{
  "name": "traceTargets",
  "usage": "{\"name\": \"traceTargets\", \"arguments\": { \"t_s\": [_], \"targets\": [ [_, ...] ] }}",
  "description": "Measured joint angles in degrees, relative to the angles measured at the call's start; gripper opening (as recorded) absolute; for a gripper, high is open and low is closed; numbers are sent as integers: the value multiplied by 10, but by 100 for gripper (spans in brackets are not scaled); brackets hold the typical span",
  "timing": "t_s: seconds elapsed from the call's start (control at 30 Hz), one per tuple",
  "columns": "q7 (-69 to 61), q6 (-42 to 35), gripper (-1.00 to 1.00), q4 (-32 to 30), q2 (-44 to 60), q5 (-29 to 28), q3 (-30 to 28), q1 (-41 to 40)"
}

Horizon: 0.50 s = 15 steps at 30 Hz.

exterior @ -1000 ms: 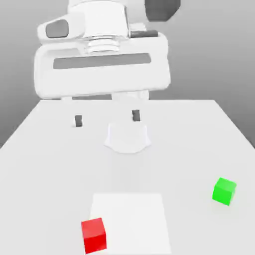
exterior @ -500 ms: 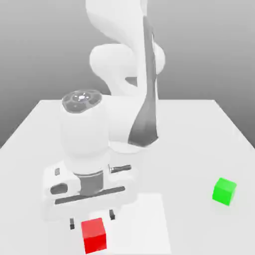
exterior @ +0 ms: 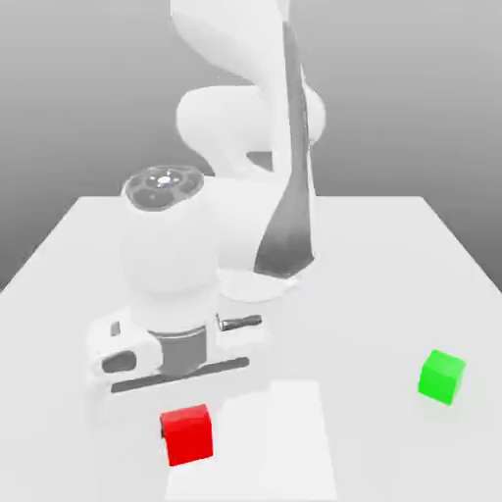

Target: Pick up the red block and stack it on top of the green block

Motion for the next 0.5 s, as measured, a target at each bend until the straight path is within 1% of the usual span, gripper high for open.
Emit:
{"name": "traceTargets", "arguments": {
  "t_s": [0.2, 0.5],
  "targets": [
    [49, -9, -100, -35, -44, -23, 74, 89],
    [108, -19, -100, -89, -111, -36, 162, 265]
  ]
}}
